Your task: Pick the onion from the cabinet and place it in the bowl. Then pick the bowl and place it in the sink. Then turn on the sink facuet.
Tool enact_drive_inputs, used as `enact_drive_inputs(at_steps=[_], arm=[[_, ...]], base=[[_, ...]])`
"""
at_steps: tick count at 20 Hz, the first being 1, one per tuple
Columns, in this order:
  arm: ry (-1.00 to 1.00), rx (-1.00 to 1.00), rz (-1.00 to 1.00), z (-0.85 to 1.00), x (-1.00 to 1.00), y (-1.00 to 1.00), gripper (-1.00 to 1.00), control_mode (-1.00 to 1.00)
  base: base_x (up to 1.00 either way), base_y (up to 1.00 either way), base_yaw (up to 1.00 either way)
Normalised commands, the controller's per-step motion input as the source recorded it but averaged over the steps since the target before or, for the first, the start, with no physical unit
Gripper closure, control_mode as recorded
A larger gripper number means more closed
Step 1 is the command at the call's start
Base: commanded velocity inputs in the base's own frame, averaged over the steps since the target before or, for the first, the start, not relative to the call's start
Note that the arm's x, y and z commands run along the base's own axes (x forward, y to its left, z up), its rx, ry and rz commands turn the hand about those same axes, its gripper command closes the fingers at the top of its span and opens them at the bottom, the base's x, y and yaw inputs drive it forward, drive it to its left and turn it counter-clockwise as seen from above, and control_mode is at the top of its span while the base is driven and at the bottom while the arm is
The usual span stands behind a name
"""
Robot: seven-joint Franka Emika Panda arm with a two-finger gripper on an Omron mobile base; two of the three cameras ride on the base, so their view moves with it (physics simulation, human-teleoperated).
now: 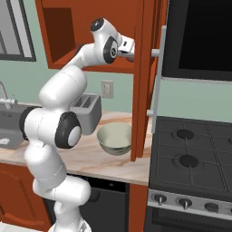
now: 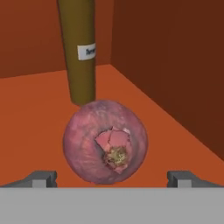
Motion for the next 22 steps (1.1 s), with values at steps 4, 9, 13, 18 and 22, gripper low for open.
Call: enact_drive_inputs(at_steps=[4, 9, 13, 18, 22], arm=[[0.0, 0.0, 0.07, -0.12, 0.41, 0.0, -1.0, -1.0], [0.0, 0.0, 0.05, -0.12, 0.42, -0.01, -1.0, -1.0], [0.0, 0.0, 0.07, -0.09, 0.39, -0.09, -1.0, -1.0], [0.0, 0.0, 0.04, -0.1, 0.17, -0.01, 1.0, -1.0], [0.0, -0.02, 0.01, -0.11, -0.08, 0.02, 1.0, -1.0]], base=[[0.0, 0.0, 0.0], [0.0, 0.0, 0.0], [0.0, 0.0, 0.0], [0.0, 0.0, 0.0], [0.0, 0.0, 0.0]])
